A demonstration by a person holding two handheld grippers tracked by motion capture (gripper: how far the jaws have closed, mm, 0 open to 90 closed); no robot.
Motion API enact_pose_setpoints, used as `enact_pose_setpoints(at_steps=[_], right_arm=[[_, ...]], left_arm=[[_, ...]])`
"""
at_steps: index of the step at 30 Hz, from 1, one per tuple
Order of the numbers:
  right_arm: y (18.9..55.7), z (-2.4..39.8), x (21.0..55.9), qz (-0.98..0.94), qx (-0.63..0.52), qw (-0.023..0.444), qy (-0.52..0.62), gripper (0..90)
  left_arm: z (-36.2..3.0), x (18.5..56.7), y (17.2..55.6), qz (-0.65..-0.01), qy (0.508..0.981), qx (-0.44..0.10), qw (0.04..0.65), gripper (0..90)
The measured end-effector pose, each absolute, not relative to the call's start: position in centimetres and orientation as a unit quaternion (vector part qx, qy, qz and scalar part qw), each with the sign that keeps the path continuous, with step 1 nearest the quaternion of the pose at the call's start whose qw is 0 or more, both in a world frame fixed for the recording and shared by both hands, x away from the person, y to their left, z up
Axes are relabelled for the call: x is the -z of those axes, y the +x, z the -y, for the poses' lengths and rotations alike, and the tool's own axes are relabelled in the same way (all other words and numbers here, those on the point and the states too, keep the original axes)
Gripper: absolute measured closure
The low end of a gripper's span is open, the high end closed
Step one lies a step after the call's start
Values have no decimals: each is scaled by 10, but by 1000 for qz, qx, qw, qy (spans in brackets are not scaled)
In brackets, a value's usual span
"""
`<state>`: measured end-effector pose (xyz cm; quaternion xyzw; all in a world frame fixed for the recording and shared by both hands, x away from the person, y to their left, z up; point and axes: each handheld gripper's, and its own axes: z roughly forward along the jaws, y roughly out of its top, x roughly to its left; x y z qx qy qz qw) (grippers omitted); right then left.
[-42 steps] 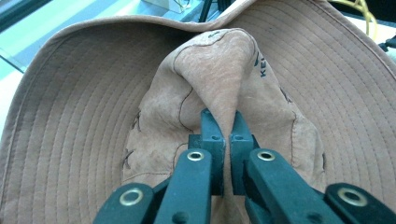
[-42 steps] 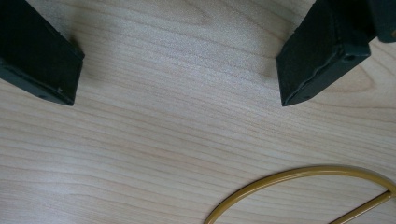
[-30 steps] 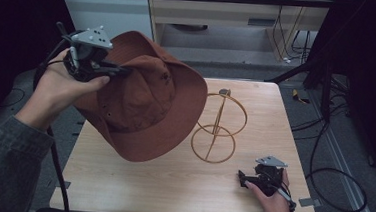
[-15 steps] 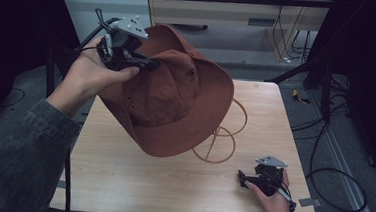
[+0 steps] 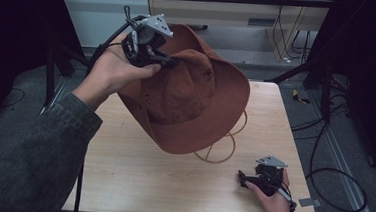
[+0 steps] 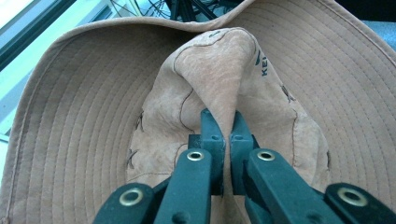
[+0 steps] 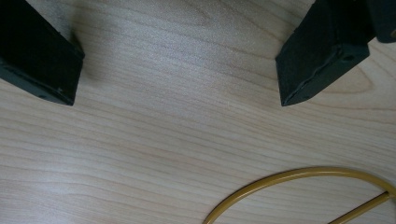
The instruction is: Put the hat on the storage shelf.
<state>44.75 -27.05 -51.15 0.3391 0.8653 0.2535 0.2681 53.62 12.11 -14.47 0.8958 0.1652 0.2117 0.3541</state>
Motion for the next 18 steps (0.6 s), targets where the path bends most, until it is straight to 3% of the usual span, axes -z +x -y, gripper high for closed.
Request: enact_pose_setpoints(at_steps=[18], right_arm=[[447, 271, 512, -865, -255, 268, 339, 7]], left_arm=[[-76, 149, 551, -145, 904, -199, 348, 889]])
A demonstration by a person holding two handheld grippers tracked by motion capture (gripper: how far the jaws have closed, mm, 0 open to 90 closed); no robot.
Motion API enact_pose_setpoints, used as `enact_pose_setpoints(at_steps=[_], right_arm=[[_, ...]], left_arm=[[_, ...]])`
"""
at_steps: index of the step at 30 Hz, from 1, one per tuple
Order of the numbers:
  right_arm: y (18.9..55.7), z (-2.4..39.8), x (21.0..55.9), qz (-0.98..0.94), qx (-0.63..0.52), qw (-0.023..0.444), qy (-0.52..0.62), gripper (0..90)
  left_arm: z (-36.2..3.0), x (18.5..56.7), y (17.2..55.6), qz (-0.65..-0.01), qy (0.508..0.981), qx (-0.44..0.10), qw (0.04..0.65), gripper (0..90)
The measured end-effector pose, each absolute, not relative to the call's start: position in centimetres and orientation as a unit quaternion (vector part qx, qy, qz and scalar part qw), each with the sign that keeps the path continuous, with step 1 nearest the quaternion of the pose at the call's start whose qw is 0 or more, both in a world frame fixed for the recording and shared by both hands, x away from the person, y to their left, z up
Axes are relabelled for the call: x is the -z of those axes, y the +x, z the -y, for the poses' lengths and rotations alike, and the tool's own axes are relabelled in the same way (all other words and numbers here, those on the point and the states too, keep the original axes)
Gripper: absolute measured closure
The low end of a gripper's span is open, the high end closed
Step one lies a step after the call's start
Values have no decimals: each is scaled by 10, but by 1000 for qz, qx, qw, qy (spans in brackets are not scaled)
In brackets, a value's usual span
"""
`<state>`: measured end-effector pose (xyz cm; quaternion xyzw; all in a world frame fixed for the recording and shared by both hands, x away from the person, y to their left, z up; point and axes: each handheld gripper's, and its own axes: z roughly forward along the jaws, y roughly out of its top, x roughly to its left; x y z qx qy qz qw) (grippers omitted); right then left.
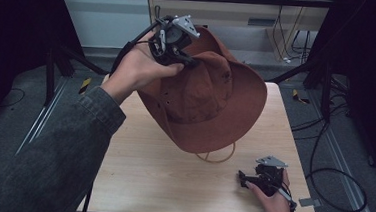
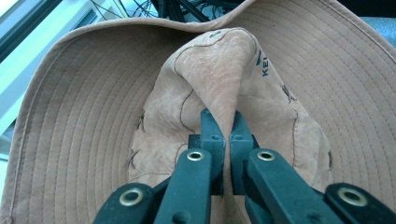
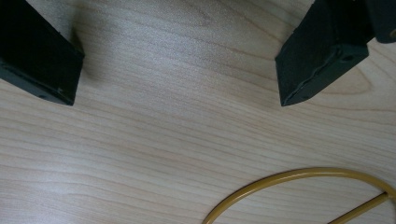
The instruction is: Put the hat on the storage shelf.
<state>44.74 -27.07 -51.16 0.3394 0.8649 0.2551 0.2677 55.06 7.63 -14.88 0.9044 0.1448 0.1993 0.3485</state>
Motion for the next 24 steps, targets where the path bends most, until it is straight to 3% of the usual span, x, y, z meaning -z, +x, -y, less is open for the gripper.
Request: enact_pose_setpoints(at_steps=[24], right_arm=[[447, 271, 512, -865, -256, 265, 341, 7]], left_arm=[[-25, 148, 559, -116, 913, -190, 342, 889]])
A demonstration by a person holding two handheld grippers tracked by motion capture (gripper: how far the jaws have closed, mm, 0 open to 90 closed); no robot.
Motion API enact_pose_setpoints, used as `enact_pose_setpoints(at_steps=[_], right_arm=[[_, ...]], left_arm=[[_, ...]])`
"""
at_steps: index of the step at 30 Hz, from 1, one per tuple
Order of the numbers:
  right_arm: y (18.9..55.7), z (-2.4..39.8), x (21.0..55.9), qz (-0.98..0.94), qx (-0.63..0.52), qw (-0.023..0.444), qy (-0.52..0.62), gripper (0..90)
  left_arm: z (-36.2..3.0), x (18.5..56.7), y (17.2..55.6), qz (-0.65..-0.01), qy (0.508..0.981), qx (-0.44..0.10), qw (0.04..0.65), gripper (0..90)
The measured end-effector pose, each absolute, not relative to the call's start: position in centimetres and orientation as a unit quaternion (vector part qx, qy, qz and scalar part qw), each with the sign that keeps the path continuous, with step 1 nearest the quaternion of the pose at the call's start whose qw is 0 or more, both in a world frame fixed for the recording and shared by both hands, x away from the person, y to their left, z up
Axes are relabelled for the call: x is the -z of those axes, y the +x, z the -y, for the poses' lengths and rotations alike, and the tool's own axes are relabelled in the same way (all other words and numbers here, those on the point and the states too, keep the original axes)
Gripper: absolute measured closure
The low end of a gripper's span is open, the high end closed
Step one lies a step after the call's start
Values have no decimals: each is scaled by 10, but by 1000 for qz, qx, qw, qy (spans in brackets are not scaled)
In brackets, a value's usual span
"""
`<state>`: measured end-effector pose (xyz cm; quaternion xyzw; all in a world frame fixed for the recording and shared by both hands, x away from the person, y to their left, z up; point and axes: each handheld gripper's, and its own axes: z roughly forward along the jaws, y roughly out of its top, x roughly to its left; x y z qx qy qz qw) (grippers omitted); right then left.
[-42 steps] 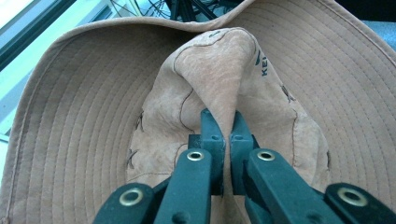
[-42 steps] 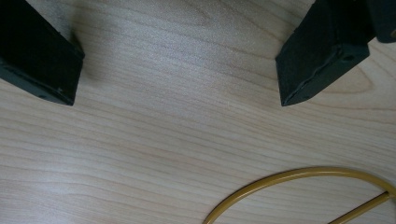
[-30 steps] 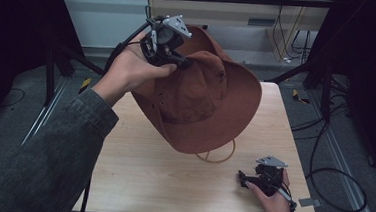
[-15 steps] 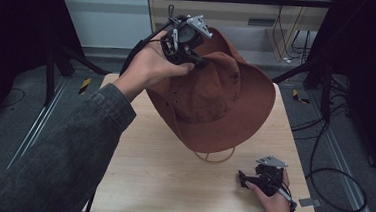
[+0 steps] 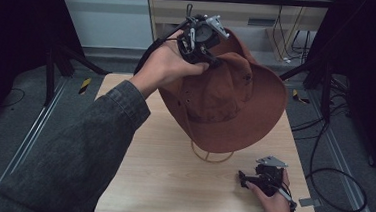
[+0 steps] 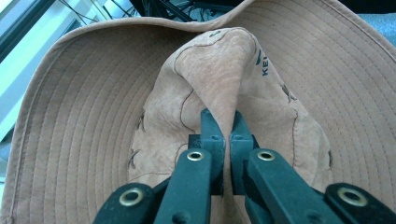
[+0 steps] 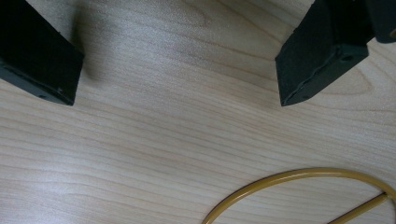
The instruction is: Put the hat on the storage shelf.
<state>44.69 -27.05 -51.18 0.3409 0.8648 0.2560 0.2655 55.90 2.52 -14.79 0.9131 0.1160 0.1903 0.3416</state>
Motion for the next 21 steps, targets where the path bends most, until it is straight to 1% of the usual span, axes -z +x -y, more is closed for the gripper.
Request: enact_pose_setpoints(at_steps=[12, 14, 15, 21], right_arm=[[447, 271, 511, -866, -260, 259, 339, 7], [447, 271, 511, -866, -260, 259, 339, 7], [448, 271, 511, -865, -255, 268, 338, 7], [447, 270, 512, -865, -256, 264, 342, 7]], left_arm=[[-5, 159, 565, -109, 918, -180, 336, 888], [-1, 163, 567, -106, 921, -179, 331, 888], [1, 165, 567, -105, 922, -178, 328, 888], [13, 179, 573, -103, 928, -164, 319, 888]])
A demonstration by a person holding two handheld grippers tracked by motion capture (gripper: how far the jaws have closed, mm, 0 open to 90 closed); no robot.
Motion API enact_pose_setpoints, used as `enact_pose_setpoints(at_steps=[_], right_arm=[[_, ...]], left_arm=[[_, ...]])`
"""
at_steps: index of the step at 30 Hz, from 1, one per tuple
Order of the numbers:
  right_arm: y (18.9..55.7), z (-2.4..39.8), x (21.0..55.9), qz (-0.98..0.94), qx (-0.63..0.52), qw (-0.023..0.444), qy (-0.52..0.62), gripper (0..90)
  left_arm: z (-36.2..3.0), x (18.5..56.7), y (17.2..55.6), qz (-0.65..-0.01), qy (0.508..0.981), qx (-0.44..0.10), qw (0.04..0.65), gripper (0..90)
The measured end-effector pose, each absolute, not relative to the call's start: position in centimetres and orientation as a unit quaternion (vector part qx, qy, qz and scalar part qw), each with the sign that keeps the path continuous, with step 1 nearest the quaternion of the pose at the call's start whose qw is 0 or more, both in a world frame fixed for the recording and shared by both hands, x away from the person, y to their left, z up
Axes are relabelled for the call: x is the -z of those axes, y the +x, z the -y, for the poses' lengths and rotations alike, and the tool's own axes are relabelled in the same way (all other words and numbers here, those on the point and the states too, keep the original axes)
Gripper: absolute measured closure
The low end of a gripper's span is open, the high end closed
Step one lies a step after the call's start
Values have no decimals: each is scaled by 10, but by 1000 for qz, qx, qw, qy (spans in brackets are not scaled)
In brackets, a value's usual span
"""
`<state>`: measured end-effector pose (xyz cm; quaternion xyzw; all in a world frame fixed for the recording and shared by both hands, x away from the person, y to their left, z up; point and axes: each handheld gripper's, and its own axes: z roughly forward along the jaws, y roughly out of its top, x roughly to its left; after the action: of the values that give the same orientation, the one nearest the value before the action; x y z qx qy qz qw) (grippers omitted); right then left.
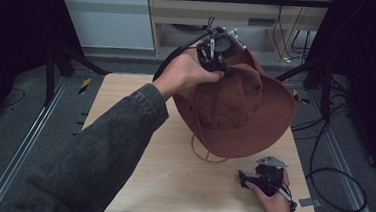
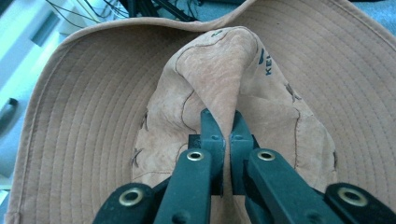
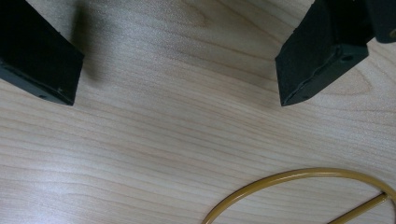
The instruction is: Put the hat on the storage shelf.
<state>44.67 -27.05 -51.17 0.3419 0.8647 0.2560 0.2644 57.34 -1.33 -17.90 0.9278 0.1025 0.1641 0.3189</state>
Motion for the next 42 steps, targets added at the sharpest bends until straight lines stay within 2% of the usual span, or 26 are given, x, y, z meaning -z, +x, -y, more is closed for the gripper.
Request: enact_pose_setpoints(at_steps=[12, 21, 36, 39, 42], right_arm=[[447, 271, 511, -864, -256, 264, 342, 7], [447, 271, 511, -865, -256, 264, 342, 8], [447, 271, 511, -864, -256, 264, 342, 7], [447, 271, 511, -865, -256, 264, 342, 8], [447, 271, 511, -865, -256, 264, 342, 7]], left_arm=[[20, 205, 586, -116, 935, -147, 301, 884], [21, 210, 586, -118, 934, -146, 305, 854], [19, 210, 583, -124, 931, -147, 310, 728], [19, 209, 582, -125, 929, -152, 312, 691], [19, 209, 581, -129, 927, -157, 316, 610]])
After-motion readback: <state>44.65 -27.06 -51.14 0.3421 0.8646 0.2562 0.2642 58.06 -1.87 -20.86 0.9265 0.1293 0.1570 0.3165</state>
